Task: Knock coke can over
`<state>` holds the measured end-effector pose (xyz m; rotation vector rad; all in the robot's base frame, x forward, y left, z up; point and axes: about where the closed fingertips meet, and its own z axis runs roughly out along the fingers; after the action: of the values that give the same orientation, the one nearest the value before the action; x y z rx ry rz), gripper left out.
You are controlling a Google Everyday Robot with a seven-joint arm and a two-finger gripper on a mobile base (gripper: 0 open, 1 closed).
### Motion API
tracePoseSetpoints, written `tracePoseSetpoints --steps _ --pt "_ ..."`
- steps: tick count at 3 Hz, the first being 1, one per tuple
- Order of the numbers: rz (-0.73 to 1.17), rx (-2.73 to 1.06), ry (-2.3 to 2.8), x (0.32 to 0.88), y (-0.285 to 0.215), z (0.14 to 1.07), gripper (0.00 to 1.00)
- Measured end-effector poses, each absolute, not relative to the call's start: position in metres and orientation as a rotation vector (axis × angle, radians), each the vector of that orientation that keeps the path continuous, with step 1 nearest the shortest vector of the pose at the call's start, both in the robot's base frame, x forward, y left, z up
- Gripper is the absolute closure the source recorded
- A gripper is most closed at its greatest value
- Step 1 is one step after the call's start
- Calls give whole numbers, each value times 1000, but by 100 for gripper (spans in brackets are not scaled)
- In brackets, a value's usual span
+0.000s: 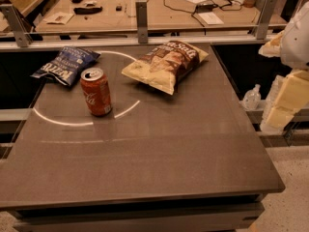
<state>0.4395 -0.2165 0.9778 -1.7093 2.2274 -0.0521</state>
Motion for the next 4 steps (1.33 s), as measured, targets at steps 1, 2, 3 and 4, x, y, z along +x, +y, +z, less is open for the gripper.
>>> tracePoseSetpoints --steps 1,2,3,4 --pt "86 -1614 2230 449 -242 971 0" --pt "342 -1504 2146 461 -257 952 0" --pt "546 -1441 1956 461 -249 954 0" --pt "744 -1414 1730 450 -222 970 0"
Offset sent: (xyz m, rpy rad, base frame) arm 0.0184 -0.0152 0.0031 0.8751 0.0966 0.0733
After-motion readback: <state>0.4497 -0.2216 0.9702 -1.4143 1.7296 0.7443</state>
